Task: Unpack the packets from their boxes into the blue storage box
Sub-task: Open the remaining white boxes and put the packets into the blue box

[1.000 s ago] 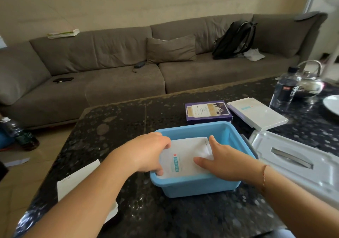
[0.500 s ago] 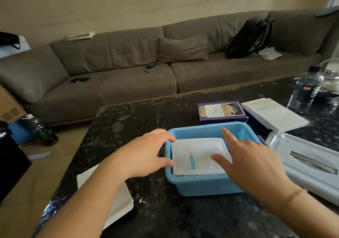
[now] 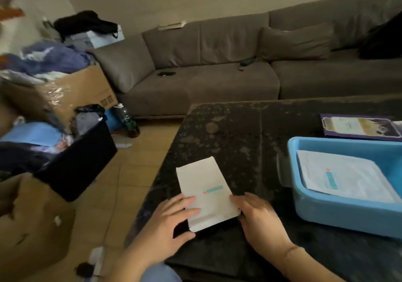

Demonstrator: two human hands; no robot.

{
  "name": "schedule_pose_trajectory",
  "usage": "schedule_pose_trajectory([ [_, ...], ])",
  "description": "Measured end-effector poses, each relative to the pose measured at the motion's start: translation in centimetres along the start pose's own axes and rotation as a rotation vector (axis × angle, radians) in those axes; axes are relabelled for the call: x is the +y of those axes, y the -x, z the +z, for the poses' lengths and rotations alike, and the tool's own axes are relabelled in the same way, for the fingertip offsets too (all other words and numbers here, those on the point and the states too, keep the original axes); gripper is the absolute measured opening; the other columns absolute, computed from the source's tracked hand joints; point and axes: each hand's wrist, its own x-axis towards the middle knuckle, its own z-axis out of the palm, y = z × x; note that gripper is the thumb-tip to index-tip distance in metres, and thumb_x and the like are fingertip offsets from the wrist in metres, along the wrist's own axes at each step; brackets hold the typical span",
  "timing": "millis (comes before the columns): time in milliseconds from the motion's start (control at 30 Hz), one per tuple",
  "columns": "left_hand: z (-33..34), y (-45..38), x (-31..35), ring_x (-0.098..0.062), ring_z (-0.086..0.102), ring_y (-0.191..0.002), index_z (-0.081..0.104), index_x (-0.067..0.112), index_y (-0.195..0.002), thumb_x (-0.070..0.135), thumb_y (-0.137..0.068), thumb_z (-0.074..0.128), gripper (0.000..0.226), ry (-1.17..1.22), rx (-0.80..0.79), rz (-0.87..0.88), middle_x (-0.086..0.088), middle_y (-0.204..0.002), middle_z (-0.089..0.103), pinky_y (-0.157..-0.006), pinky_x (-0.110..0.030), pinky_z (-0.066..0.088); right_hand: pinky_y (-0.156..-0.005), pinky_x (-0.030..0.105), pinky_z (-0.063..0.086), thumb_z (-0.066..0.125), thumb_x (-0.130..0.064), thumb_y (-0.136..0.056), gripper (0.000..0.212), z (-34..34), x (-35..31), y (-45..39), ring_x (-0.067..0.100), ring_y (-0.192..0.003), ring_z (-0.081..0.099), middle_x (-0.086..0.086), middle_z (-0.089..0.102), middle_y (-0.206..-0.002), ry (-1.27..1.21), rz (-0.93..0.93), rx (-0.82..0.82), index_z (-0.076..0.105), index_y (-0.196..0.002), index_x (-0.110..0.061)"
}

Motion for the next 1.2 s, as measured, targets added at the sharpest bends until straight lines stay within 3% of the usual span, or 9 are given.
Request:
schedule_pose_trajectory([
  [67,0.6,-0.3,-0.3,0.009,0.017,-0.143,0.057,0.046,-0.130,0.032,-0.091,0.066,0.043,-0.014,0.091,0.044,0.033,-0.147,0.035,-0.119,-0.038,0.022,-0.092,0.041,0.056,0.078,-0.011,-0.077,0.042,1.2,0.2,-0.4,0.023,-0.106,0.068,-0.004,0.072,-0.111,-0.009,-0.051,0.085,0.071,-0.116,-0.026],
  [167,0.0,-0.3,0.0,0.003,0.045,-0.132,0.068,0.036,-0.121,0.027,-0.092,0.061,0.031,0.079,0.302,0.064,0.026,-0.133,0.057,-0.107,-0.043,0.044,-0.083,0.028,0.057,0.078,-0.016,-0.080,0.025,-0.3,-0.7,-0.4,0.010,-0.093,0.069,-0.010,0.073,-0.100,-0.131,-0.080,0.188,0.076,-0.103,-0.028],
  [267,-3.4,-0.4,2.6,-0.003,0.065,-0.105,0.073,0.030,-0.109,0.033,-0.093,0.054,0.024,0.380,0.492,0.037,0.021,-0.109,0.070,-0.085,-0.026,0.055,-0.077,0.009,0.049,0.063,-0.039,-0.085,0.010,-4.8,-2.6,-0.6,-0.001,-0.088,0.064,-0.021,0.065,-0.096,-0.385,-0.112,0.264,0.072,-0.087,-0.035],
  [367,-6.6,-1.4,5.1,-0.004,0.066,-0.088,0.067,0.033,-0.098,0.032,-0.094,0.051,0.017,0.470,0.588,0.071,0.017,-0.092,0.069,-0.069,-0.013,0.050,-0.072,0.009,0.049,0.058,-0.044,-0.083,0.021,-8.6,-4.5,-1.3,0.003,-0.092,0.065,-0.015,0.066,-0.094,-0.594,-0.145,0.271,0.072,-0.084,-0.028],
  [533,-7.7,-3.5,5.4,0.001,0.064,-0.092,0.066,0.027,-0.104,0.035,-0.096,0.053,0.017,0.480,0.595,0.105,0.019,-0.098,0.068,-0.071,-0.006,0.046,-0.071,0.011,0.053,0.059,-0.040,-0.086,0.018,-9.4,-4.4,-2.6,0.001,-0.094,0.067,-0.021,0.069,-0.098,-0.695,-0.197,0.310,0.066,-0.102,-0.038],
  [700,-7.2,-4.4,4.5,0.004,0.066,-0.089,0.070,0.018,-0.102,0.043,-0.096,0.053,0.031,0.371,0.744,0.261,0.018,-0.097,0.068,-0.070,-0.008,0.049,-0.077,0.010,0.053,0.060,-0.041,-0.091,0.028,-9.0,-3.5,-2.9,0.001,-0.099,0.065,-0.015,0.068,-0.107,-0.512,-0.433,0.393,0.070,-0.108,-0.022],
  [833,-6.4,-4.3,4.4,0.000,0.067,-0.089,0.068,0.018,-0.105,0.045,-0.096,0.053,0.032,0.438,0.781,0.256,0.014,-0.097,0.069,-0.071,-0.010,0.050,-0.077,0.014,0.055,0.068,-0.017,-0.088,0.017,-8.7,-3.0,-2.9,0.003,-0.101,0.067,-0.011,0.070,-0.106,-0.535,-0.424,0.399,0.074,-0.104,-0.020],
  [933,-5.9,-4.3,4.3,-0.006,0.067,-0.094,0.070,0.018,-0.103,0.036,-0.096,0.058,0.023,0.449,0.781,0.241,0.010,-0.100,0.071,-0.076,-0.015,0.052,-0.072,0.017,0.057,0.069,-0.035,-0.087,0.022,-9.2,-3.0,-2.9,0.005,-0.104,0.066,-0.014,0.071,-0.109,-0.580,-0.404,0.307,0.075,-0.104,-0.022],
  [1200,-5.7,-4.6,4.3,-0.012,0.068,-0.093,0.070,0.012,-0.098,0.025,-0.090,0.063,0.016,0.469,0.770,0.182,0.006,-0.096,0.071,-0.072,-0.017,0.053,-0.065,0.015,0.055,0.064,-0.036,-0.083,0.020,-9.3,-4.3,-3.3,0.000,-0.083,0.067,-0.020,0.070,-0.091,-0.458,-0.326,0.442,0.074,-0.096,-0.025],
])
